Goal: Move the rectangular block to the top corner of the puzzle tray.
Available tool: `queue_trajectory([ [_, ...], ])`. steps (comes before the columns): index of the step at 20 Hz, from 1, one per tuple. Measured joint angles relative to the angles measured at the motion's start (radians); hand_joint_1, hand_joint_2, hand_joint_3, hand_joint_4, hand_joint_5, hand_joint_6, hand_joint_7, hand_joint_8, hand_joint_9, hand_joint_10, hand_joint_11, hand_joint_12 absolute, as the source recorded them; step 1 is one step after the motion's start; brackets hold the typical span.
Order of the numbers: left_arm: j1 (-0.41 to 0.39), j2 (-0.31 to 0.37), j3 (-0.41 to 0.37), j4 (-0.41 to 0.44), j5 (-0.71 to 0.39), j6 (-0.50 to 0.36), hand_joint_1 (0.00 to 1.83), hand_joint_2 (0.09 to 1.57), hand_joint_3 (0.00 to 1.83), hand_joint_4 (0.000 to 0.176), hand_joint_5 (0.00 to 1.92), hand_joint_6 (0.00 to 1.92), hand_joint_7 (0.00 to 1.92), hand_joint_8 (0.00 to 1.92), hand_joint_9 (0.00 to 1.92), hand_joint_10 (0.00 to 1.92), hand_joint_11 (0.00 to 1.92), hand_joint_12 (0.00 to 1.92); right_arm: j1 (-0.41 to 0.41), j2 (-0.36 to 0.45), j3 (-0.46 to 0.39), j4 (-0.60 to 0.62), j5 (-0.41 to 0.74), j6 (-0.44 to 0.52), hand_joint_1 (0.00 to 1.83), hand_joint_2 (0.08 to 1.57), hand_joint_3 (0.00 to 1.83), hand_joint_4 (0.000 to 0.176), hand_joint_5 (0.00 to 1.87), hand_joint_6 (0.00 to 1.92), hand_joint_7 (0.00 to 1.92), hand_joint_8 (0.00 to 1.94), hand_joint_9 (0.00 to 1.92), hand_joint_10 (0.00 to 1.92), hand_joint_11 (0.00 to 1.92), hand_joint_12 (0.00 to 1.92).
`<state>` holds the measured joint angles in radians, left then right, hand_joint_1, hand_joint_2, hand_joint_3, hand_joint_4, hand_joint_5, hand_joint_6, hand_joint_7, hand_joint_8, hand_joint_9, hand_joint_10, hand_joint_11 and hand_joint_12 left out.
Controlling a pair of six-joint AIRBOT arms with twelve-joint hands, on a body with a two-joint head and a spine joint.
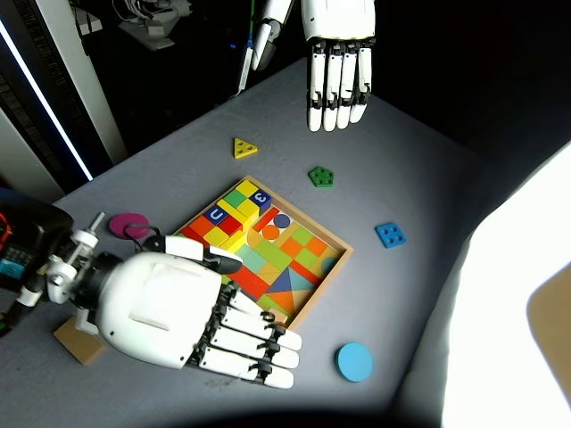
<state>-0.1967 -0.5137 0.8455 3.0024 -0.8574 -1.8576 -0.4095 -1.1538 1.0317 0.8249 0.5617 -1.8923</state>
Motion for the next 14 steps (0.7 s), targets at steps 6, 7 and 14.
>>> queue_trajectory([
  [6,0.000,0.000,0.000,0.000,0.000,0.000,0.00,1.21,0.00,0.005,0.30,0.00,0.30,0.00,0.29,0.01,0.00,0.75,0.007,0.103,-0.217,0.017,0.209,-0.163,0.00,1.22,0.00,0.002,0.50,0.32,0.11,0.02,0.00,0.00,0.00,0.00],
  [7,0.000,0.000,0.000,0.000,0.000,0.000,0.00,1.21,0.00,0.005,0.30,0.00,0.30,0.00,0.29,0.01,0.00,0.75,0.008,0.111,-0.233,0.020,0.245,-0.182,0.00,1.22,0.00,0.002,0.50,0.32,0.11,0.02,0.00,0.00,0.00,0.00],
  [14,-0.010,0.000,0.002,0.000,-0.001,0.000,0.06,1.20,0.00,0.000,0.48,0.01,0.52,0.01,0.49,0.01,0.03,0.95,-0.025,0.117,-0.379,0.037,0.639,-0.387,0.01,1.24,0.00,0.000,0.76,0.73,0.83,0.44,0.52,1.13,0.16,1.88],
])
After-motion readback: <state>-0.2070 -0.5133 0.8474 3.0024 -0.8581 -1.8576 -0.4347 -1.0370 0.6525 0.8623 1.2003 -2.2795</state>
